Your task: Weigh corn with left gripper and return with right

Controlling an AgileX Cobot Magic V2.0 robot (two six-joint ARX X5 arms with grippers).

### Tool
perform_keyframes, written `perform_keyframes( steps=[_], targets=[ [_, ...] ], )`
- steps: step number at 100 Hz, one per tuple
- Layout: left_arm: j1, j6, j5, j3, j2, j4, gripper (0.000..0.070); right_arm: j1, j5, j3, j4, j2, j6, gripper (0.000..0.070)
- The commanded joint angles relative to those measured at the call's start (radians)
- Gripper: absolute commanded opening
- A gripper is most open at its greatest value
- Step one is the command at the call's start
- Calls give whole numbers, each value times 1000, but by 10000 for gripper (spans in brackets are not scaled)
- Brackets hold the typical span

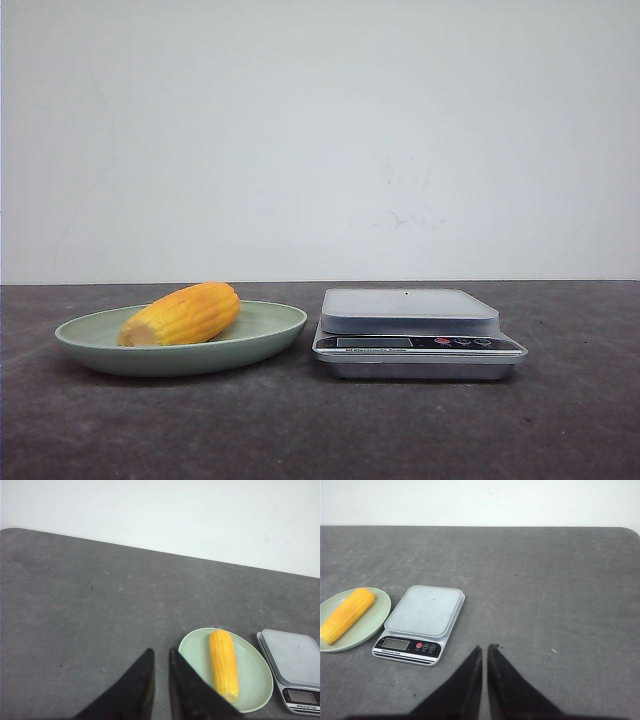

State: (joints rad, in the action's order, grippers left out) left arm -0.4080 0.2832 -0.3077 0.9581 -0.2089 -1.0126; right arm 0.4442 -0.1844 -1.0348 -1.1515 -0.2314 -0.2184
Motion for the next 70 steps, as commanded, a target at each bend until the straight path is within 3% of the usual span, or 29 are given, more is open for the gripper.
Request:
perform_keyframes(
  steps=[1,37,52,70],
  targets=[
    [-3,-3,3,10,2,11,12,4,0,-13,6,0,-17,12],
    [35,-15,0,1,16,32,12,4,0,-13,6,0,-17,12],
    [130,-49,7,-126,56,241,12,4,0,-13,6,0,-17,12],
    [247,-92,111,-400,144,531,12,4,0,-13,6,0,-17,12]
  ],
)
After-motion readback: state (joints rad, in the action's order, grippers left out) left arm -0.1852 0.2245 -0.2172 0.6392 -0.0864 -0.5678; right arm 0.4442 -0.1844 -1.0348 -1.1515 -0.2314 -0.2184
